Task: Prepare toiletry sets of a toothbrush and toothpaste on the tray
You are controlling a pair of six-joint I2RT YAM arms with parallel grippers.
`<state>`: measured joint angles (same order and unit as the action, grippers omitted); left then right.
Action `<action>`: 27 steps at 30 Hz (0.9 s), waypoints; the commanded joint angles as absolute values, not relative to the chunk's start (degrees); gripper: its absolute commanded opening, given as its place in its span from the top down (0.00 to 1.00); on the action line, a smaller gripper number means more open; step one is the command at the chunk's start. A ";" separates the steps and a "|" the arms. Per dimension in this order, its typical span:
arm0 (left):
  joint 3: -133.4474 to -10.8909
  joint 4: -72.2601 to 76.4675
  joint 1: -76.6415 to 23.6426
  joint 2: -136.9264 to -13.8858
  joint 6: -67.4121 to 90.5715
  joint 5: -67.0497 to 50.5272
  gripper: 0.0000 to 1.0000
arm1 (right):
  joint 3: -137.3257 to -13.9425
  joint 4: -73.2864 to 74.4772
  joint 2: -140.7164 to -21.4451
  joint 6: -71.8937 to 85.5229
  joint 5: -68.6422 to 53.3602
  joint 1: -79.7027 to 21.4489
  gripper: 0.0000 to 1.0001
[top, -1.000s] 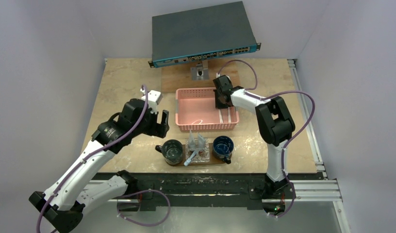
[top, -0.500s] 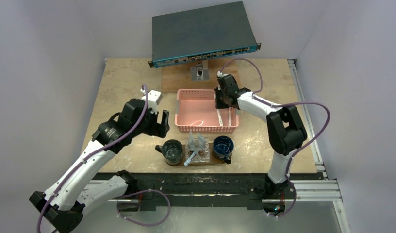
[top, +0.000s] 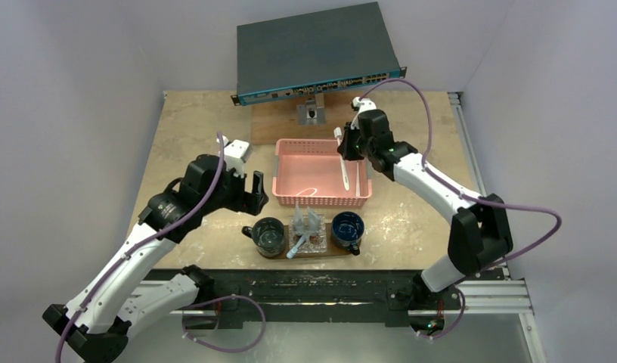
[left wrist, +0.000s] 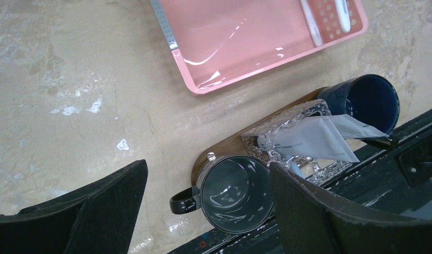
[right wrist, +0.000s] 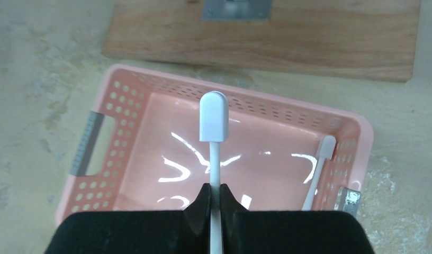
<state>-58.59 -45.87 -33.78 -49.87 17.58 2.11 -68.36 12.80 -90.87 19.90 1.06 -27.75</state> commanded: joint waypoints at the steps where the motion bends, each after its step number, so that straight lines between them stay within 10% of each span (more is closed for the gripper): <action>1: -60.09 -42.62 -33.42 -48.96 19.35 -3.13 0.15 | -68.10 9.58 -83.79 19.68 -2.39 -27.91 1.00; 27: -57.84 -18.85 -33.48 -47.47 38.60 -36.93 0.12 | -62.98 -11.32 -65.47 38.49 -25.62 -34.94 1.00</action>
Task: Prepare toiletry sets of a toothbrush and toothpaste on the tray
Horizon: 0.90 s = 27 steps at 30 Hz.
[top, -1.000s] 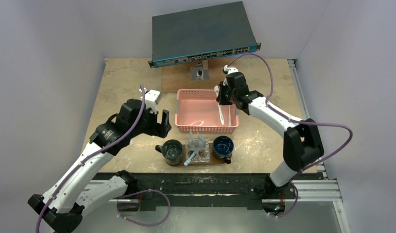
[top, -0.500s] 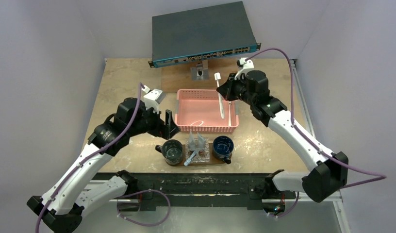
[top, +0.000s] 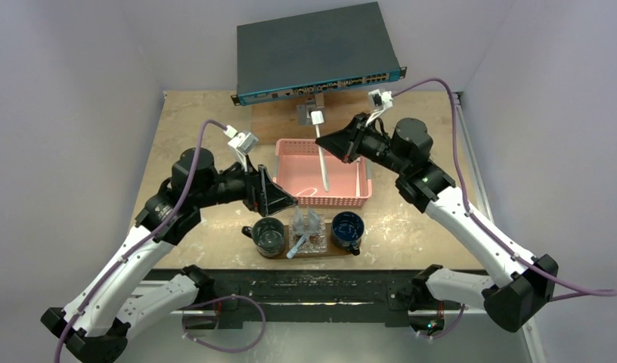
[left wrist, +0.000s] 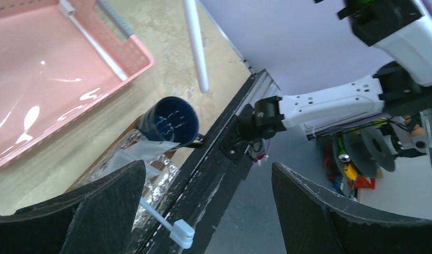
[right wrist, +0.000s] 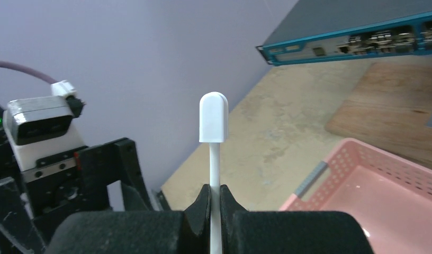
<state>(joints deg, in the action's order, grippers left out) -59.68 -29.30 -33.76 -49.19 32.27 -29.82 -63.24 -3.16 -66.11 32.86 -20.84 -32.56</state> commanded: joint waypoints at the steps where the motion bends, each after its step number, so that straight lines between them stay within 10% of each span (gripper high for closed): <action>1: -57.24 -17.39 -33.45 -47.15 39.56 -37.60 0.12 | -63.01 -12.28 -65.48 39.06 -25.68 -35.72 1.00; 27: -44.97 13.87 -33.44 -43.26 58.21 -49.07 0.15 | -54.38 -49.26 -68.68 65.97 -24.94 -46.03 1.00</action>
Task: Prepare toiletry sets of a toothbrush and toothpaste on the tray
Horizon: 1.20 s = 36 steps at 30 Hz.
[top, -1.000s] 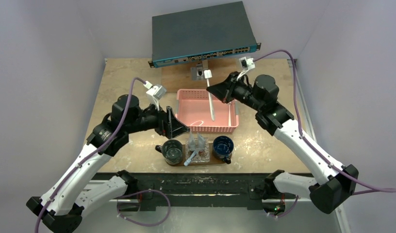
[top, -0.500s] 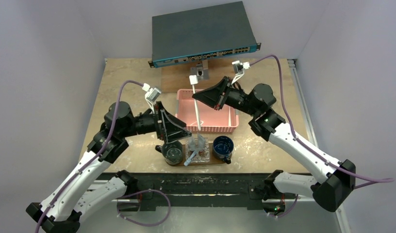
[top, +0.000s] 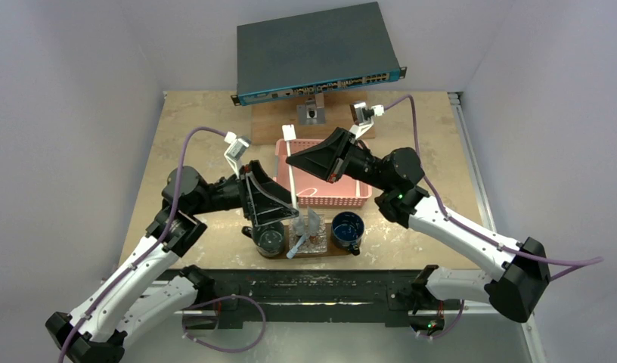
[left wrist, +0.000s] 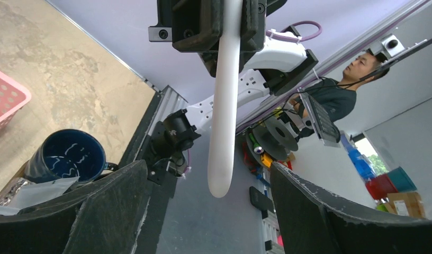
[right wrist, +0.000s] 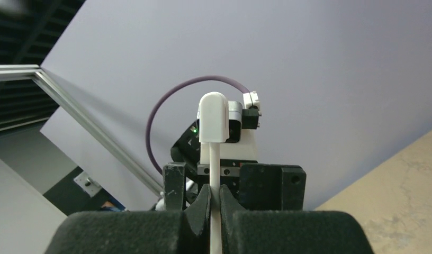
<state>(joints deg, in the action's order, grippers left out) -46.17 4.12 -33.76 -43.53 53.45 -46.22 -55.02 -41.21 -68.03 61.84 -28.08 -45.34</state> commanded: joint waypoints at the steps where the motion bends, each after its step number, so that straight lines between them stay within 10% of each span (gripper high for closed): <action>1: -44.71 14.90 -33.43 -43.39 58.95 -49.43 0.16 | -54.40 -49.89 -68.99 66.34 -24.74 -46.16 1.00; 24: -43.16 16.81 -33.49 -41.66 61.40 -49.60 0.61 | -52.47 -48.39 -66.35 60.50 -14.70 -48.84 1.00; 31: -43.07 16.07 -33.53 -41.58 61.04 -49.27 0.98 | -51.68 -47.03 -64.93 58.55 -13.87 -49.39 1.00; 36: -43.06 15.11 -33.51 -41.16 60.56 -49.04 1.00 | -52.20 -43.27 -63.65 55.77 -14.68 -49.66 1.00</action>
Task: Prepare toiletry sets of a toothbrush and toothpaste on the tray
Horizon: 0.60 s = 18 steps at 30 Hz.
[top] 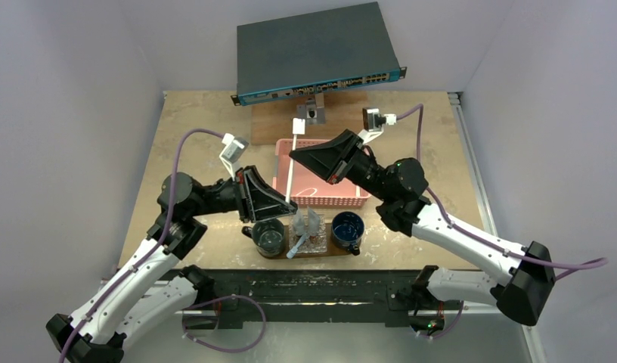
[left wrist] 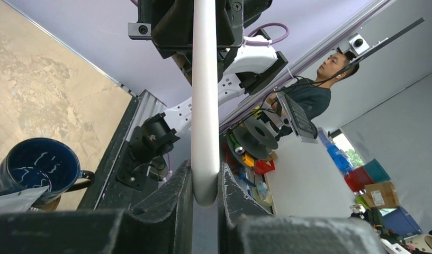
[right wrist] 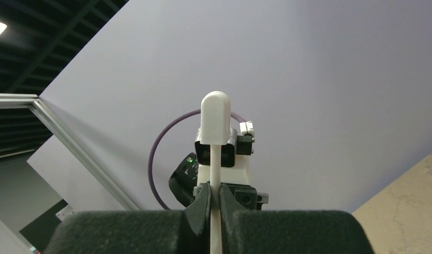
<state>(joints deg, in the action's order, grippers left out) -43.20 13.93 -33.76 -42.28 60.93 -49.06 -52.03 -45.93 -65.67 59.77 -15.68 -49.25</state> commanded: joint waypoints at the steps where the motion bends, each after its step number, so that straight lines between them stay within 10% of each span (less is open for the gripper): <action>1: -43.13 14.54 -33.49 -41.06 60.34 -49.00 1.00 | -52.36 -42.11 -63.33 55.14 -14.86 -49.66 1.00; 9: -44.02 6.75 -33.48 -40.14 56.07 -48.80 1.00 | -54.83 -29.31 -59.59 47.26 -17.57 -49.66 0.58; 18: -44.73 -8.24 -33.47 -36.88 47.84 -49.78 1.00 | -61.42 -9.71 -56.59 35.50 -24.95 -49.36 0.44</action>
